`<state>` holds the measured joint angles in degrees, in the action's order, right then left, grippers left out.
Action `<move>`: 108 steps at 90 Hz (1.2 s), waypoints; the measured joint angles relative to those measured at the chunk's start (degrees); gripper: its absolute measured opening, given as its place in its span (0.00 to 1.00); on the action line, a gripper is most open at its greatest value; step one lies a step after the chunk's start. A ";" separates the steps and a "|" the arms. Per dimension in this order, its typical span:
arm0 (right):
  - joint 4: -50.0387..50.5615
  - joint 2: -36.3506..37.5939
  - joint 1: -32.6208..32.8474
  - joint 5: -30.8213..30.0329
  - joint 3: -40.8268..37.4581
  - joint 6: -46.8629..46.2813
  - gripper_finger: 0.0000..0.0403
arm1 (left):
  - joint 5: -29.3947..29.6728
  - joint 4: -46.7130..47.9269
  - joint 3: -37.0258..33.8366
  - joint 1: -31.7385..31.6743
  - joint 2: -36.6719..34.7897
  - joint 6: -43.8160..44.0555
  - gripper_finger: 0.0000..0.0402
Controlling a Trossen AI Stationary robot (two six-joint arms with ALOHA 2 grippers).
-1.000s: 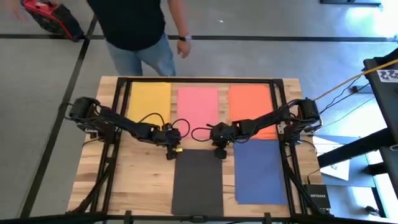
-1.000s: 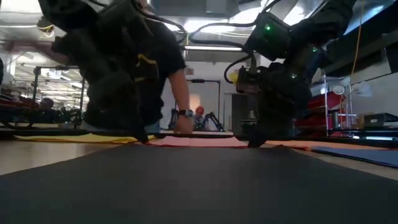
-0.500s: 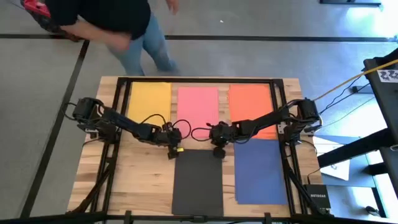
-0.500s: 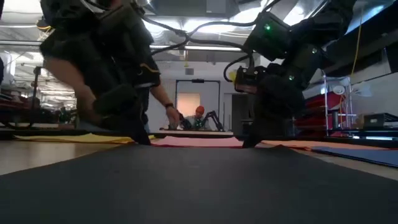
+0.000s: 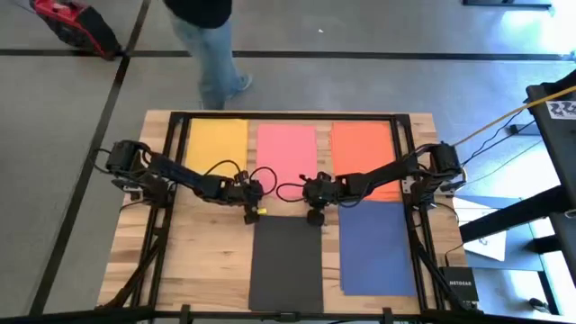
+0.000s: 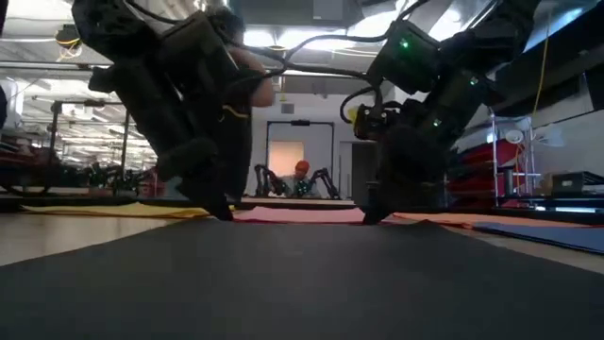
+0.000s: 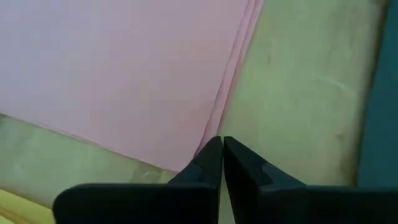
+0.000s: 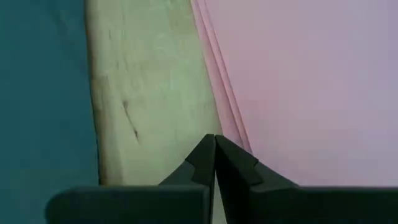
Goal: Organize paper
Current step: Stack left pink paper on the top of the pink paper
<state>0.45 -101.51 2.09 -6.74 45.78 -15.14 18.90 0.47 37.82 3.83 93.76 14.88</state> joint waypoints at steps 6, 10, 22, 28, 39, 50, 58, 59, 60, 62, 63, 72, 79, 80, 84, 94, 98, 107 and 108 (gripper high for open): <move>0.03 0.00 0.00 -0.58 0.00 -0.02 0.00 | 0.00 0.02 0.00 -0.25 0.00 -0.03 0.00; 0.02 0.00 -0.01 -0.72 0.00 -0.01 0.00 | 0.00 0.02 0.00 -0.39 0.00 -0.03 0.00; 0.07 0.02 -0.57 -1.21 0.00 -0.02 0.00 | 0.10 0.02 -0.02 -0.52 0.02 -0.06 0.00; 0.07 0.02 -0.81 -1.58 0.00 -0.08 0.00 | 0.14 0.04 -0.02 -0.52 0.02 -0.05 0.00; 0.04 0.02 -1.19 -2.17 -0.02 -0.07 0.00 | 0.21 0.04 -0.02 -0.52 0.02 0.02 0.00; 0.02 0.02 -1.18 -2.77 -0.02 -0.03 0.00 | 0.55 0.04 -0.02 -0.56 0.05 0.34 0.00; 0.03 0.02 -1.30 -3.59 -0.02 -0.01 0.00 | 1.26 0.07 -0.03 -0.59 0.09 0.36 0.00; 0.04 0.02 -1.36 -3.63 -0.02 -0.01 0.00 | 1.30 0.07 -0.04 -0.61 0.10 0.35 0.00; 0.04 0.02 -1.42 -3.63 -0.02 -0.02 0.00 | 1.34 0.07 -0.04 -0.66 0.09 0.34 0.00; 0.04 0.02 -1.50 -3.61 -0.02 -0.02 0.00 | 1.39 0.07 -0.04 -0.81 0.10 0.36 0.00; 0.04 0.02 -1.52 -3.62 -0.02 -0.02 0.00 | 1.40 0.07 -0.04 -0.87 0.11 0.36 0.00; 0.02 0.02 -1.85 -3.69 -0.02 -0.02 0.00 | 1.44 0.11 -0.07 -1.50 0.11 0.30 0.00; 0.00 0.02 -1.90 -3.74 -0.02 -0.02 0.00 | 1.44 0.12 -0.07 -2.12 0.11 0.14 0.00; -0.01 0.02 -1.90 -3.74 -0.02 -0.02 0.00 | 1.44 0.11 -0.07 -2.21 0.11 0.14 0.00; -0.07 0.02 -1.92 -3.74 -0.02 -0.02 0.00 | 1.46 0.13 -0.07 -2.55 0.11 0.05 0.00; -0.14 0.02 -1.90 -3.71 -0.02 -0.02 0.00 | 1.66 0.15 -0.07 -3.19 0.11 -0.68 0.00; -0.17 0.02 -1.90 -3.71 -0.02 -0.02 0.00 | 1.68 0.15 -0.07 -3.52 0.10 -0.98 0.00; -0.19 0.02 -1.90 -3.68 -0.02 -0.02 0.00 | 1.68 0.15 -0.07 -4.16 0.09 -1.82 0.00; -0.20 0.02 -1.90 -3.67 -0.02 -0.02 0.00 | 1.68 0.15 -0.07 -4.21 0.09 -1.82 0.00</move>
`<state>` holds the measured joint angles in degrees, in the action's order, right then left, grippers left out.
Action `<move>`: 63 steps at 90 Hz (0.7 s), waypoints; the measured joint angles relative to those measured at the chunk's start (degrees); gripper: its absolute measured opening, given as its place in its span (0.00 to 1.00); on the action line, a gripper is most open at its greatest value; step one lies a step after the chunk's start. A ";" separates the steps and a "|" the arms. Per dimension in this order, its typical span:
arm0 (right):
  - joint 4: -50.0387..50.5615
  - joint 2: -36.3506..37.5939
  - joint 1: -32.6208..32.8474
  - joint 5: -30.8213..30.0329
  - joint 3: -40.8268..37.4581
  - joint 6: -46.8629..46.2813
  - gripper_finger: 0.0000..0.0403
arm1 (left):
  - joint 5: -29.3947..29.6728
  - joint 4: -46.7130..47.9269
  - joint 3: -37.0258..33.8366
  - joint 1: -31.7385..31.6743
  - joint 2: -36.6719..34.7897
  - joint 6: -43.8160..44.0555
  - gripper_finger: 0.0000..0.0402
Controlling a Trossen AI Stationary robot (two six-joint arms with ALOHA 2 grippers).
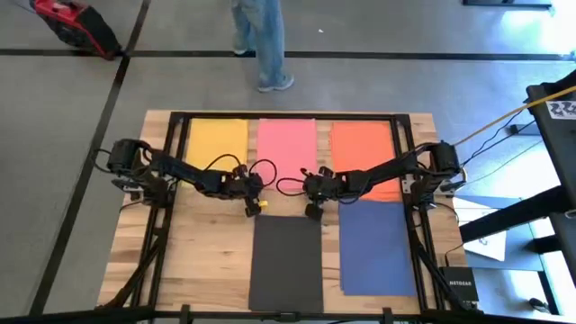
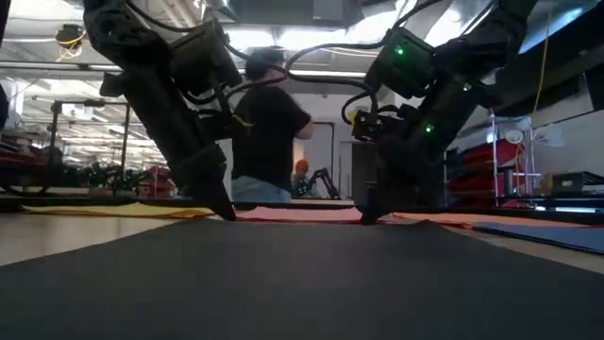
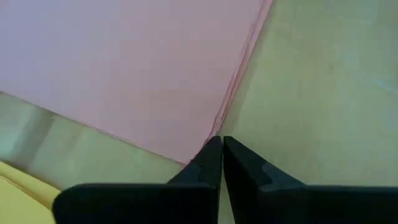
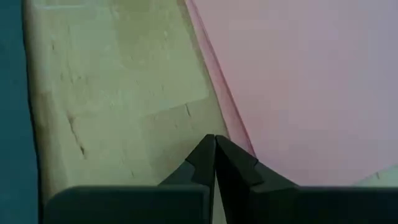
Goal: Organize paper
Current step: Stack left pink paper on the top of the pink paper
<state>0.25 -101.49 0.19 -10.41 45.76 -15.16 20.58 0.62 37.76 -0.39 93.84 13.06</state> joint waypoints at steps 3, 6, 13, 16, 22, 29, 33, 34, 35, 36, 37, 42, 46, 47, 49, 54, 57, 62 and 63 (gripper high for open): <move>0.00 0.00 0.00 0.02 0.00 0.00 0.00 | 0.01 0.00 0.00 -0.14 0.00 0.00 0.00; 0.00 0.00 0.00 0.05 0.00 -0.02 0.00 | 0.02 0.00 0.00 -0.25 0.00 0.00 0.00; -0.02 0.02 0.07 0.36 0.00 -0.01 0.00 | 0.08 0.00 0.00 -0.32 0.00 0.00 0.00; -0.02 0.02 0.07 0.47 0.00 -0.01 0.00 | 0.17 0.00 0.00 -0.32 0.00 0.00 0.00; -0.03 0.02 0.09 0.55 0.00 -0.02 0.00 | 0.22 0.00 0.00 -0.32 0.00 0.03 0.00; -0.04 0.04 0.15 1.01 0.00 -0.04 0.00 | 0.44 0.00 0.00 0.11 0.00 0.32 0.00; -0.09 0.07 0.15 1.93 0.00 -0.14 0.00 | 0.63 0.00 0.00 0.33 0.00 0.43 0.00; -0.09 0.09 0.15 2.20 0.00 -0.14 0.00 | 0.63 0.00 0.00 0.38 0.00 0.44 0.00; -0.09 0.09 0.15 2.41 0.00 -0.16 0.00 | 0.63 0.00 0.00 0.44 0.00 0.46 0.00; -0.10 0.09 0.15 2.59 0.00 -0.19 0.00 | 0.63 0.00 0.00 0.45 0.00 0.47 0.00; -0.11 0.09 0.15 2.72 0.00 -0.21 0.00 | 0.63 0.00 0.00 0.49 0.00 0.48 0.00; -0.11 0.09 0.13 3.10 0.00 -0.24 0.00 | 0.69 0.00 0.00 0.75 0.00 0.53 0.00; -0.13 0.09 0.15 3.10 0.00 -0.24 0.00 | 0.70 0.00 0.00 0.82 0.00 0.59 0.00; -0.13 0.09 0.15 3.11 0.00 -0.24 0.00 | 0.69 0.00 0.00 0.82 0.00 0.63 0.00; -0.13 0.09 0.15 3.19 0.00 -0.24 0.00 | 0.66 0.00 0.00 0.81 0.00 0.67 0.00; -0.15 0.09 0.15 3.44 0.00 -0.24 0.00 | 0.61 0.00 0.00 0.81 0.00 1.01 0.00; -0.15 0.09 0.15 3.52 0.00 -0.24 0.00 | 0.59 0.00 0.00 0.81 0.00 1.03 0.00; -0.17 0.09 0.15 3.99 0.00 -0.31 0.00 | 0.54 0.00 0.00 0.81 0.00 1.03 0.00; -0.19 0.09 0.15 4.12 0.00 -0.38 0.00 | 0.53 0.00 0.00 0.81 0.00 1.03 0.00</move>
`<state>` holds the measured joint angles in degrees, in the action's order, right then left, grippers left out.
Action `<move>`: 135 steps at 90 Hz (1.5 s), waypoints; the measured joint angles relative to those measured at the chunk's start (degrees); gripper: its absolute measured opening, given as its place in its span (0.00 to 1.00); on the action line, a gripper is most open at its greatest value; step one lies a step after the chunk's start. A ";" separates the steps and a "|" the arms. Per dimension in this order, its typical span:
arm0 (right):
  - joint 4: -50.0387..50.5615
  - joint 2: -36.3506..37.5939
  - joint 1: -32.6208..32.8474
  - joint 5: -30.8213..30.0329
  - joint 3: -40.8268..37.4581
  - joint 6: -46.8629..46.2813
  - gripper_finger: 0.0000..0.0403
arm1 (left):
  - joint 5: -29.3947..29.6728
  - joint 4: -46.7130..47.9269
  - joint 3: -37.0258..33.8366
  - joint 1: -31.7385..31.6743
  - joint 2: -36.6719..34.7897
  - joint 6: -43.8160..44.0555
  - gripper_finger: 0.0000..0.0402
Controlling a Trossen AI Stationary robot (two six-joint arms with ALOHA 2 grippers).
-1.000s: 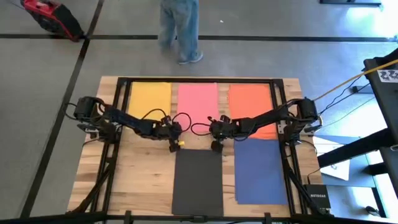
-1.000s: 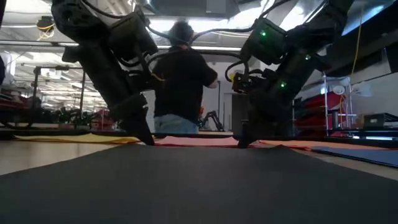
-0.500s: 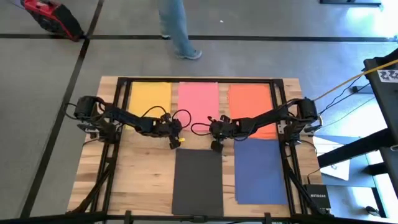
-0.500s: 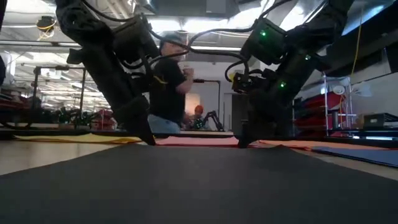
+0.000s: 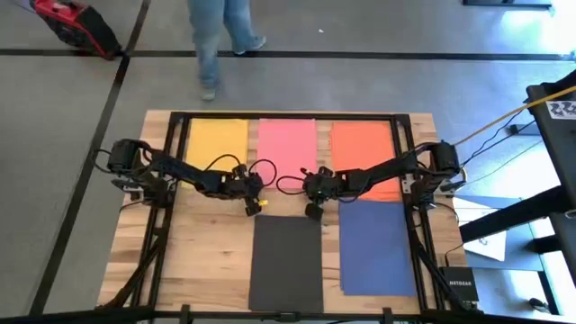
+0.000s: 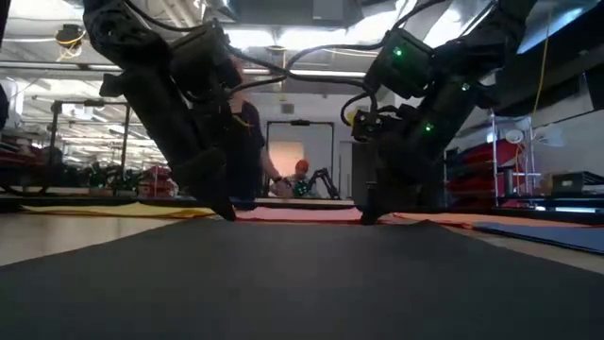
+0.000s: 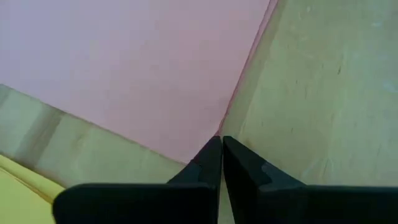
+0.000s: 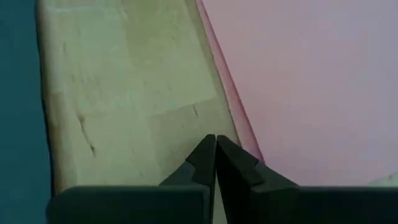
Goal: Organize paper
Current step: Stack left pink paper on the top of the pink paper
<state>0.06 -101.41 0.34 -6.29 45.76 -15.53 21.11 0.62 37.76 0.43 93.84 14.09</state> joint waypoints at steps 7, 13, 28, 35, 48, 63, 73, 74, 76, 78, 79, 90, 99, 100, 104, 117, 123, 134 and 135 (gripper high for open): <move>-0.05 0.02 0.00 0.89 0.02 -0.56 0.00 | -0.14 -0.02 0.00 0.05 -0.01 0.01 0.00; -0.07 0.02 0.09 0.98 0.02 -0.54 0.00 | -0.18 -0.02 0.00 0.24 -0.04 0.06 0.00; -0.01 0.02 1.65 -0.67 0.02 2.67 0.00 | -0.12 -0.20 0.00 1.04 -0.04 0.28 0.00; 0.01 0.02 2.30 -0.76 0.02 3.69 0.00 | -0.13 -0.16 0.01 1.54 -0.11 0.35 0.00; 0.49 1.12 3.35 -0.09 0.00 5.60 0.00 | -1.01 0.86 1.34 2.54 -0.57 0.36 0.00; 1.99 4.54 3.58 0.25 0.02 7.25 0.00 | -0.89 0.57 2.76 3.24 -3.38 -1.54 0.00; 3.75 6.88 3.55 0.51 0.02 8.48 0.00 | -0.75 0.57 2.84 3.82 -6.04 -3.32 0.00; 3.86 7.14 3.56 0.52 0.02 8.58 0.00 | -0.75 0.57 2.84 3.95 -6.28 -3.46 0.00; 4.08 7.64 3.56 0.60 0.02 8.69 0.00 | -0.75 0.56 2.84 4.05 -6.76 -3.63 0.00; 4.42 8.10 3.56 0.76 0.02 8.74 0.00 | -0.75 0.53 2.86 4.20 -7.25 -3.65 0.00; 4.59 8.29 3.56 0.78 0.02 8.76 0.00 | -0.75 0.55 2.86 4.23 -7.49 -3.68 0.00; 5.84 9.85 3.59 0.78 0.02 9.98 0.00 | -0.66 1.19 2.86 4.55 -9.68 -3.87 0.00; 6.76 10.56 3.85 0.76 0.04 10.35 0.00 | -0.57 2.56 2.86 4.85 -11.10 -4.04 0.00; 6.96 10.60 3.85 0.77 0.04 10.43 0.00 | -0.58 2.65 2.87 4.86 -11.20 -4.04 0.00; 7.35 10.62 3.85 0.95 0.04 10.77 0.00 | -0.61 3.16 2.89 4.95 -11.79 -4.04 0.00; 10.32 10.62 3.82 1.39 0.04 11.06 0.00 | -0.57 5.82 2.91 4.97 -13.55 -3.60 0.00; 12.04 10.62 3.82 1.39 0.04 11.04 0.00 | -0.57 6.97 2.91 4.96 -13.96 -3.44 0.00; 15.43 11.67 3.85 1.39 0.03 11.01 0.00 | -0.57 8.16 2.93 5.21 -14.52 -2.72 0.00; 15.62 11.87 3.85 1.39 0.07 11.00 0.00 | -0.57 8.21 2.93 5.22 -14.55 -2.71 0.00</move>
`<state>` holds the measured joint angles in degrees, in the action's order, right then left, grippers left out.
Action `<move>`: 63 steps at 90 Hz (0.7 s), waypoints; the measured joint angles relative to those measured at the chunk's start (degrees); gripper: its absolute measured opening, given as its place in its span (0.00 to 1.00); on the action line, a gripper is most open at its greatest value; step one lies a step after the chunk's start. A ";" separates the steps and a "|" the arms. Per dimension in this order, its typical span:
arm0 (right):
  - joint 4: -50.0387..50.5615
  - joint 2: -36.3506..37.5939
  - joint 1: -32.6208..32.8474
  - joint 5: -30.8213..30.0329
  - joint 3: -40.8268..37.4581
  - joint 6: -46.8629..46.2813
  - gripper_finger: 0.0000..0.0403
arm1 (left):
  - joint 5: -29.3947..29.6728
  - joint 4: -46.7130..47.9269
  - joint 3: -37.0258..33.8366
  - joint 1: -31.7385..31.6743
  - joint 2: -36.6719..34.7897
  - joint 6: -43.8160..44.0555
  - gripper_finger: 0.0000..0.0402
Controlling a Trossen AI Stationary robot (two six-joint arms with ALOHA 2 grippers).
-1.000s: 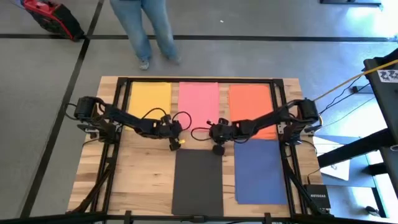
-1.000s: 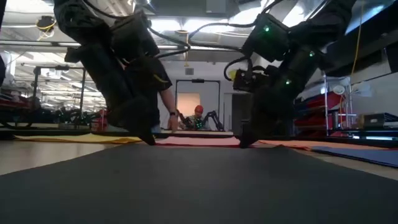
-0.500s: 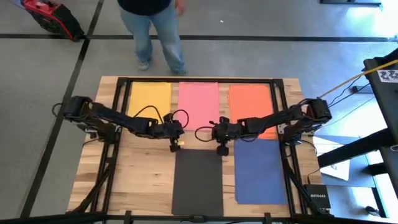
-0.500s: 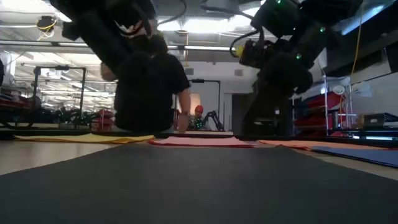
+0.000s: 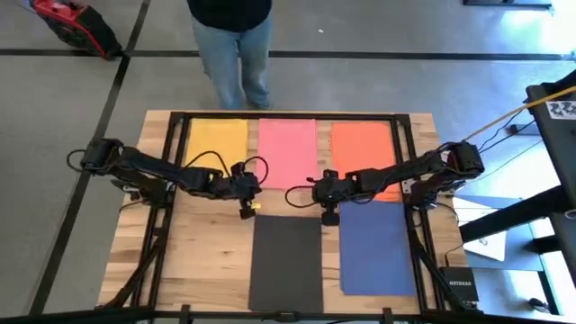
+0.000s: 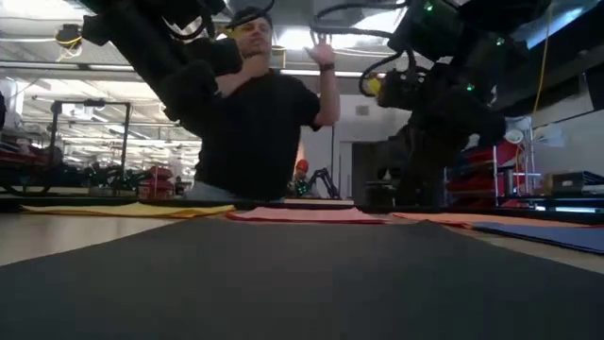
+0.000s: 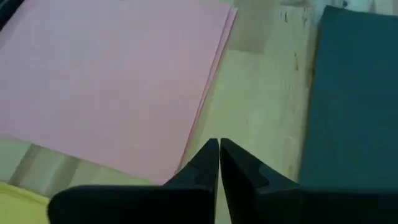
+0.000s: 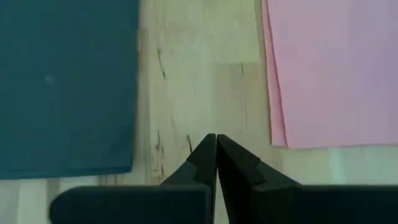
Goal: Organize paper
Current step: Stack left pink paper on the top of the pink paper, then adjust the papers on the table
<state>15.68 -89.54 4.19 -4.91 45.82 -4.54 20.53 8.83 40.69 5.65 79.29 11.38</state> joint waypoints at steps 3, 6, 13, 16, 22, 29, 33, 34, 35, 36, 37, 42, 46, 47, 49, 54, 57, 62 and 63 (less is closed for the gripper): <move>1.48 0.84 0.00 0.00 0.02 -0.14 0.00 | -0.02 0.15 0.00 0.09 -0.10 0.05 0.00; 3.33 1.62 0.00 -0.11 -0.05 -0.22 0.00 | 0.00 0.56 0.00 0.34 -0.18 0.23 0.00; 6.04 4.00 0.00 -0.87 0.02 -1.03 0.00 | -0.01 1.10 0.04 0.74 -0.66 0.32 0.00; 8.19 5.12 0.00 -1.79 0.00 -1.39 0.00 | 0.00 1.51 0.03 0.90 -0.77 0.44 0.00; 11.28 7.68 0.00 -3.78 -0.04 -2.43 0.00 | -0.02 1.16 0.02 1.11 -1.26 0.71 0.00; 14.45 10.36 0.00 -6.18 -0.23 -3.54 0.00 | -1.37 0.74 0.02 1.08 -1.95 0.99 0.00; 15.41 11.86 -0.01 -7.03 -1.05 -4.30 0.00 | -3.78 0.35 -0.16 1.05 -2.33 0.37 0.00; 15.66 12.16 -0.02 -7.27 -1.29 -4.48 0.00 | -4.43 -0.07 -0.31 1.04 -2.44 0.23 0.00; 15.81 12.44 -0.02 -7.46 -1.54 -4.64 0.00 | -5.04 -0.57 -0.48 1.03 -2.56 0.09 0.00; 15.81 12.72 -0.02 -7.57 -1.79 -4.86 0.00 | -5.59 -1.16 -0.70 1.04 -2.70 -0.05 0.00; 15.71 13.02 -0.02 -7.63 -2.04 -5.12 0.00 | -6.09 -1.82 -0.97 1.06 -2.85 -0.18 0.00; 15.55 14.79 -0.02 -7.58 -3.93 -6.33 0.00 | -7.84 -4.94 -2.67 1.34 -3.30 -0.64 0.00; 15.67 15.62 -0.02 -7.59 -5.44 -7.62 0.00 | -8.94 -7.40 -4.13 1.40 -3.68 -0.84 0.00; 15.52 15.84 -0.02 -7.59 -5.78 -8.04 0.00 | -9.21 -7.96 -4.48 1.40 -3.75 -0.83 0.00; 15.26 16.22 -0.02 -7.58 -6.51 -8.80 0.00 | -9.59 -8.97 -5.22 1.41 -3.94 -0.78 0.00; 15.40 16.79 -0.02 -7.62 -8.53 -10.38 0.00 | -10.50 -11.33 -7.30 1.34 -4.07 -0.17 0.00; 15.46 16.81 -0.02 -7.65 -9.44 -11.10 0.00 | -10.87 -12.86 -8.40 1.27 -4.06 0.10 0.00; 14.97 16.62 -0.02 -7.65 -10.51 -11.86 0.00 | -10.99 -13.44 -9.76 1.27 -4.03 0.46 0.00; 14.98 16.55 -0.02 -7.67 -10.67 -11.96 0.00 | -11.00 -13.49 -10.00 1.26 -4.03 0.54 0.00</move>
<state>30.66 -72.99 4.16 -12.58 35.16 -16.50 9.54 -4.66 30.68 6.91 75.26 11.91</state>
